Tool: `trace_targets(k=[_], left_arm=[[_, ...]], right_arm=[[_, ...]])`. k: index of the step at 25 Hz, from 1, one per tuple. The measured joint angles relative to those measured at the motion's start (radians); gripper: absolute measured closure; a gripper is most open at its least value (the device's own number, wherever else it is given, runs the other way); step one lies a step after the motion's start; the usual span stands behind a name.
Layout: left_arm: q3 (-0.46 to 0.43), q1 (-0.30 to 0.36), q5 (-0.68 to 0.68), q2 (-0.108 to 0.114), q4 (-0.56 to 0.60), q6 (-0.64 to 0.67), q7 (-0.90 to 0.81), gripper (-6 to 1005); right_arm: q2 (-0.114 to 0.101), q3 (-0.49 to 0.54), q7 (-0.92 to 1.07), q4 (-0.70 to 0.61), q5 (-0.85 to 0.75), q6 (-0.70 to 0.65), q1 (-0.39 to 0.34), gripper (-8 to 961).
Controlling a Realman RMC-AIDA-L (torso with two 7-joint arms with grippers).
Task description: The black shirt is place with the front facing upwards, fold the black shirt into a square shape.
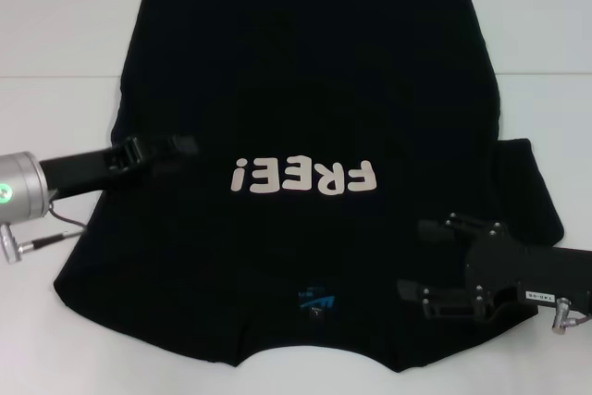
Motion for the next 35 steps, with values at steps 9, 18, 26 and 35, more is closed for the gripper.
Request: trace_targets(k=[9,18,26,35], left_arm=[[0.180,0.077,0.028,-0.022,0.110,0.195,0.559,305],[0.249,0.219,0.063,-0.137,0.371,0.188,0.873,100],[0.232,0.213,0.064,-0.132,0.370,0.208,0.839,49],[0.237,0.213,0.056,-0.140,0.379,0.230,0.842,48]], right_arm=[[-0.002,0.020,0.036,-0.001,0.010,0.004,-0.001,28],[-0.005,0.050,0.080,-0.014,0.008,0.005,-0.011,29],[-0.003,0.041,0.563,-0.413,-0.041,-0.033,-0.104,29],[-0.100,0.137,1.418,-0.813,-0.396,-0.339,-0.032,29]])
